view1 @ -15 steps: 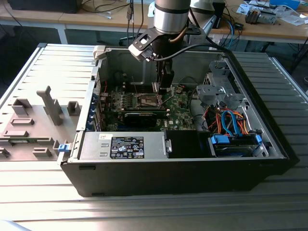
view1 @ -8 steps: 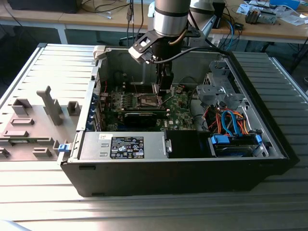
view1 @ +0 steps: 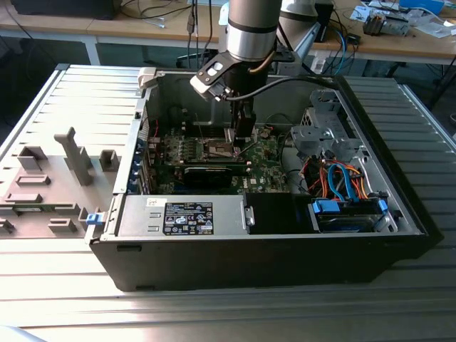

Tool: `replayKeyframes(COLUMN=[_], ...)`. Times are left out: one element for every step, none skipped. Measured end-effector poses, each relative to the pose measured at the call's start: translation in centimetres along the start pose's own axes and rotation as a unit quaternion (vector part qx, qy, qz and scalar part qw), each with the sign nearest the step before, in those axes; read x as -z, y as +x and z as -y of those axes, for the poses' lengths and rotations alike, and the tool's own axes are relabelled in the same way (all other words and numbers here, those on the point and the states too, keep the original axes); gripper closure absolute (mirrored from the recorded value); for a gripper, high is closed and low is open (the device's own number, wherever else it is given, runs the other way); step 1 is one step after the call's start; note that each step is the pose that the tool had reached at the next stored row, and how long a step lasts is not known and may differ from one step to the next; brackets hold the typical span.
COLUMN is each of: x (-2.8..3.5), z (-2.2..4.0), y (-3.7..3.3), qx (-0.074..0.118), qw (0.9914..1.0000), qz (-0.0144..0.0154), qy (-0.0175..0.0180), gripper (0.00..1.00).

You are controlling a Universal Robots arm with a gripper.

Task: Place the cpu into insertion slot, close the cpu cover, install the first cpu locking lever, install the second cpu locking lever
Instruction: 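Place the cpu into insertion slot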

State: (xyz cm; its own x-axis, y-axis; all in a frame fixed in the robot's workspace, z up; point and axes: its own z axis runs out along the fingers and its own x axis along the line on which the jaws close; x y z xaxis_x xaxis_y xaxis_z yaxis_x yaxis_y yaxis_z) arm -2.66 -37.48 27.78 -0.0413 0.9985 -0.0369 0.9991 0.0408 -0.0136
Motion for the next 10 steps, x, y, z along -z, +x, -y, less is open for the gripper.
replayKeyframes(x=[-0.01,-0.01,-0.02,-0.03,-0.03,-0.03,-0.04,-0.04,-0.04,-0.05], z=[0.05,0.08,0.12,0.19,0.21,0.22,0.24,0.26,0.27,0.29], y=[0.0,0.0,0.01,0.04,0.06,0.07,0.08,0.09,0.1,0.11], qx=[0.0,0.0,0.0,0.0,0.0,0.0,0.0,0.0,0.0,0.0], qw=[1.0,1.0,1.0,1.0,1.0,1.0,1.0,1.0,1.0,1.0], qz=[-0.0001,0.0,-0.0001,-0.0001,-0.0001,0.0,-0.0001,-0.0001,0.0,-0.0001], qy=[-0.0001,0.0,0.0,0.0,0.0,0.0,0.0,0.0,0.0,0.0], gripper=[0.46,0.46,0.46,0.46,0.46,0.46,0.46,0.46,0.46,0.46])
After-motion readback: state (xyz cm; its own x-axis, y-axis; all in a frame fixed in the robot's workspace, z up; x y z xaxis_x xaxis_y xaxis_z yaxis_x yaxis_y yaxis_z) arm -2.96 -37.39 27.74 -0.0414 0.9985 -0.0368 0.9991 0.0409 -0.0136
